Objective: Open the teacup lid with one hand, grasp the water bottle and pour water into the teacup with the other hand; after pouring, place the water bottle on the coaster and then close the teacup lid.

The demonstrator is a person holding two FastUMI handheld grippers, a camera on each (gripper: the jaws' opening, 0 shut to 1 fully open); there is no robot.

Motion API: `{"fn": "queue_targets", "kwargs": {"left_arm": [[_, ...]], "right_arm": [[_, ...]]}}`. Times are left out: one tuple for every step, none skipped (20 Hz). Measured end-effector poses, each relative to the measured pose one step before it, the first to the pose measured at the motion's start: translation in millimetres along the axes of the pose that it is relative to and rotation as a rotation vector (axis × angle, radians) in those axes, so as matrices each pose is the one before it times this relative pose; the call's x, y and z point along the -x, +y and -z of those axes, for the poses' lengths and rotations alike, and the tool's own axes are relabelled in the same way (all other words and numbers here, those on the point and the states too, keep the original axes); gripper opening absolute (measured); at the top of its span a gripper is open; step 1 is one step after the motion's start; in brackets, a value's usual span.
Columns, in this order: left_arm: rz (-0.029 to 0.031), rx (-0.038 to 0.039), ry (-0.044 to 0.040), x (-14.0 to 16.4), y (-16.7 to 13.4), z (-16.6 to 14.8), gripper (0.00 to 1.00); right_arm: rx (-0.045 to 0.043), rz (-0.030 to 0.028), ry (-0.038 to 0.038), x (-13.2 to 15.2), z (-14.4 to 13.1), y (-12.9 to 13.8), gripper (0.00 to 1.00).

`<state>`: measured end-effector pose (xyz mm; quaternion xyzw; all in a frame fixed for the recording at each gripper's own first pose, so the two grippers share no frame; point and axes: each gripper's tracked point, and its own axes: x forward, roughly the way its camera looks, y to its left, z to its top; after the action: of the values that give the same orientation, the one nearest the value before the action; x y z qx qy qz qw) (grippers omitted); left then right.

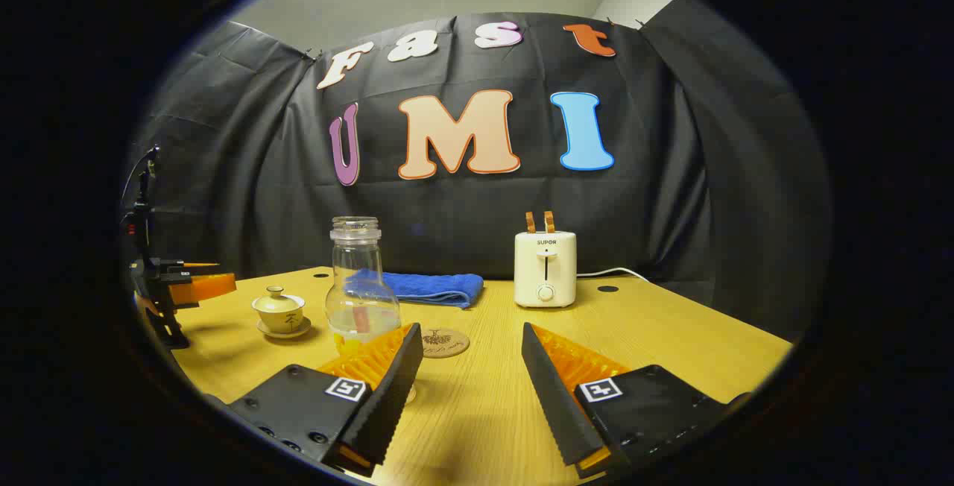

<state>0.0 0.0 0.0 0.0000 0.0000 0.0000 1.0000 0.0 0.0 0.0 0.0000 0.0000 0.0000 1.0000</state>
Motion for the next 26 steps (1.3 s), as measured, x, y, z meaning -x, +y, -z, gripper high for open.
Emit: {"fn": "queue_targets", "kwargs": {"left_arm": [[-0.00394,-0.00544,-0.00588,-0.59,0.38,-1.85,0.95],[-0.00543,-0.00043,0.00046,-0.11,1.17,0.38,0.95],[-0.01005,-0.00037,0.00709,-0.11,2.40,2.46,0.95],[-0.00100,-0.00029,-0.00166,0.15,-0.17,-0.32,0.95],[0.00697,0.00153,-0.00557,1.03,-2.55,-0.73,0.95],[0.01134,-0.00129,0.00034,-0.53,-2.63,-0.96,0.95],[0.00011,0.00023,0.00059,-0.31,0.33,1.84,0.95],[0.00200,0.00038,-0.00164,-0.09,0.54,-0.29,0.95],[0.00979,0.00088,-0.00289,0.52,-2.22,-0.40,0.95],[0.01270,0.00061,-0.00547,1.24,-1.84,-0.89,0.95],[0.00755,-0.00053,0.00227,0.57,-0.32,-0.04,0.95],[0.00687,0.00101,0.00090,-0.61,-0.92,1.92,0.95],[-0.00017,-0.00095,-0.00190,0.33,0.22,-1.39,0.95],[-0.00168,0.00115,0.00008,-0.48,0.45,-0.05,0.95],[-0.00286,-0.00075,0.00187,-0.20,0.44,0.46,0.95],[-0.00381,0.00050,-0.00095,-1.15,-0.27,0.48,0.95],[-0.00334,-0.00013,0.00158,0.13,0.44,-0.65,0.95],[-0.01102,-0.00025,0.00172,-0.04,1.86,1.47,0.95],[-0.02199,0.00038,0.00131,0.31,3.88,-0.30,0.95],[-0.01788,0.00051,0.00178,-1.66,1.71,1.15,0.95],[0.00007,0.00006,0.00054,-0.43,-0.09,-0.22,0.95],[0.01335,-0.00119,-0.00153,1.16,-4.99,0.50,0.95],[0.00587,0.00000,0.00028,-0.52,-1.14,-0.09,0.95],[0.00823,0.00174,-0.00330,0.30,0.52,0.20,0.95],[0.00656,-0.00095,0.00049,-0.28,-0.44,-0.36,0.95],[0.02424,-0.00044,0.00050,-0.67,-4.01,0.49,0.95]], "right_arm": [[0.00010,-0.00101,-0.00085,0.44,0.09,0.72,0.90],[-0.00011,0.00012,-0.00055,-0.37,-1.14,-0.55,0.90],[0.00063,0.00499,0.00135,-0.90,0.52,-0.86,0.90],[-0.00098,0.00684,-0.00090,0.23,0.18,-1.69,0.90],[0.00063,0.00211,-0.00282,0.25,0.04,-0.65,0.91],[-0.00007,0.00051,0.00096,0.56,-1.13,0.44,0.84],[-0.00027,0.00033,0.00205,-0.49,1.26,0.03,0.91],[0.00118,-0.00066,-0.00317,0.97,-0.12,-0.09,0.87],[-0.00095,-0.00010,-0.00324,-0.72,-0.96,0.02,0.91],[0.00072,-0.00008,0.00538,-0.10,1.10,0.04,0.91],[-0.00031,0.00000,-0.00299,0.30,-0.82,-0.04,0.91],[0.00016,-0.00016,-0.00124,0.06,-1.13,0.13,0.87],[-0.00039,0.00003,0.00262,0.08,1.37,-0.18,0.87],[0.00072,-0.00022,-0.00258,0.27,-1.33,0.05,0.87],[-0.00087,0.00035,0.00215,-0.11,1.21,-0.24,0.90],[0.00074,-0.00021,-0.00129,0.70,-0.55,0.27,0.90],[-0.00054,0.00031,0.00040,-0.51,-0.18,0.06,0.90],[0.00024,-0.00028,0.00038,-0.33,-0.55,0.18,0.90],[-0.00003,0.00002,-0.00058,0.30,0.57,-0.61,0.87],[-0.00021,0.00006,0.00085,-0.19,-0.96,0.10,0.91],[0.00032,-0.00024,-0.00085,0.60,0.99,0.01,0.88],[-0.00030,0.00012,0.00077,-0.64,0.36,-0.16,0.87],[0.00029,-0.00016,-0.00055,0.32,-0.36,0.26,0.87],[-0.00009,0.00000,0.00028,0.15,-0.29,-0.07,0.87],[-0.00007,-0.00010,0.00005,0.21,0.20,-0.18,0.87],[0.00018,-0.00003,-0.00019,0.16,-0.47,0.17,0.90]]}}
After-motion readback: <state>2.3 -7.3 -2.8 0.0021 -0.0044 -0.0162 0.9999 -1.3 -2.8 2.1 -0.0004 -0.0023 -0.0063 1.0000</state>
